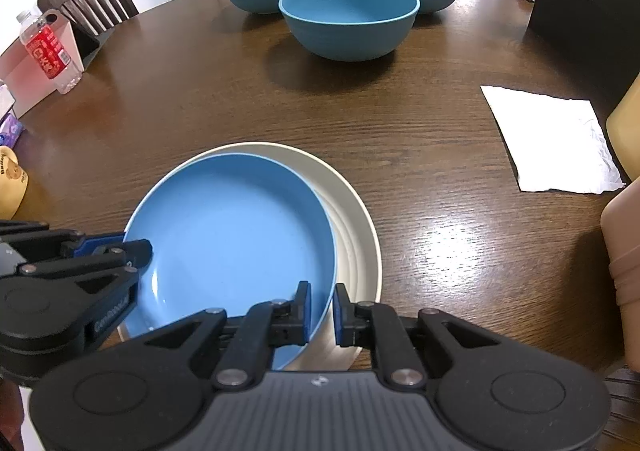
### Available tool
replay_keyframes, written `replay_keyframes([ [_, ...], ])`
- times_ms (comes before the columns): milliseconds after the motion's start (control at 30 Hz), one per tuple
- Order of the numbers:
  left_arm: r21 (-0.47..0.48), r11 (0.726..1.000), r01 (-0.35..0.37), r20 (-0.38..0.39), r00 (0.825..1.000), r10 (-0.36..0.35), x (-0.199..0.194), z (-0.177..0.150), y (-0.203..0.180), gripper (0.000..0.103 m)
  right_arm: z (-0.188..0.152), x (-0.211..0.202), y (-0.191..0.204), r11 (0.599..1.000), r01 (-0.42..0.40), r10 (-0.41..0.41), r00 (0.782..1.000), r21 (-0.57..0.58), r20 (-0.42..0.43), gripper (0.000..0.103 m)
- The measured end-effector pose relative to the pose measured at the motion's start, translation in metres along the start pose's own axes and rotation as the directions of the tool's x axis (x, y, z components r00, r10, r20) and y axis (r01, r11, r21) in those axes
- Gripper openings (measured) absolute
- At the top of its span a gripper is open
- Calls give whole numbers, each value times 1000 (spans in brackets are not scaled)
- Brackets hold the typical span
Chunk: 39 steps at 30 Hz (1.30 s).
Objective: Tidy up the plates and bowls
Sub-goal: 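Carry the light-blue plate with both grippers onto the stacked plates, then open both grippers and release the plate onto the stack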
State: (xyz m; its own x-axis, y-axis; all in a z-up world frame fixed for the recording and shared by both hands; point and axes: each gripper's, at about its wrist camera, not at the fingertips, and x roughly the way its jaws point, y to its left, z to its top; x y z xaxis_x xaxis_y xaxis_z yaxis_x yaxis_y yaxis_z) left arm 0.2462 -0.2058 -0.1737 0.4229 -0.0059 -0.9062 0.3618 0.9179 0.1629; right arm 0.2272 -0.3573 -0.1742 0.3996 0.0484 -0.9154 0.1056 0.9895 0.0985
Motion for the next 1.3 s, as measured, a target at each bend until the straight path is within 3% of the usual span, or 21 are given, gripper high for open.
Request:
replay_keyframes([
  [367, -9, 1000, 13, -12, 1000, -13, 0, 2, 1, 14, 1, 2, -3, 1000, -5, 5, 1000, 21, -3, 14],
  [533, -28, 999, 19, -4, 1000, -19, -5, 5, 7, 27, 1, -4, -8, 999, -19, 19, 1000, 42, 12, 15],
  [633, -41, 999, 22, 13, 1000, -21, -13, 7, 12, 31, 1, -10, -11, 998, -27, 26, 999, 51, 19, 23],
  [700, -50, 998, 22, 26, 999, -21, -19, 9, 16, 41, 1, -15, -12, 998, -41, 39, 999, 55, 27, 25],
  [800, -63, 998, 14, 51, 999, -10, -29, 12, 23, 49, 2, -24, -15, 997, -54, 52, 998, 57, 47, 39],
  [967, -93, 996, -8, 87, 996, 16, -41, 13, 37, 76, 6, -38, -19, 996, -65, 61, 995, 57, 77, 84],
  [1100, -108, 994, -23, 105, 994, 34, -48, 14, 44, 103, 12, -46, -21, 996, -71, 65, 994, 59, 85, 98],
  [1133, -116, 993, -29, 111, 993, 42, -50, 14, 46, 103, 14, -48, -22, 996, -68, 62, 994, 59, 88, 103],
  [1300, -156, 987, -26, 107, 993, 44, -56, 15, 56, 103, 19, -55, -26, 996, -56, 49, 994, 67, 100, 103],
])
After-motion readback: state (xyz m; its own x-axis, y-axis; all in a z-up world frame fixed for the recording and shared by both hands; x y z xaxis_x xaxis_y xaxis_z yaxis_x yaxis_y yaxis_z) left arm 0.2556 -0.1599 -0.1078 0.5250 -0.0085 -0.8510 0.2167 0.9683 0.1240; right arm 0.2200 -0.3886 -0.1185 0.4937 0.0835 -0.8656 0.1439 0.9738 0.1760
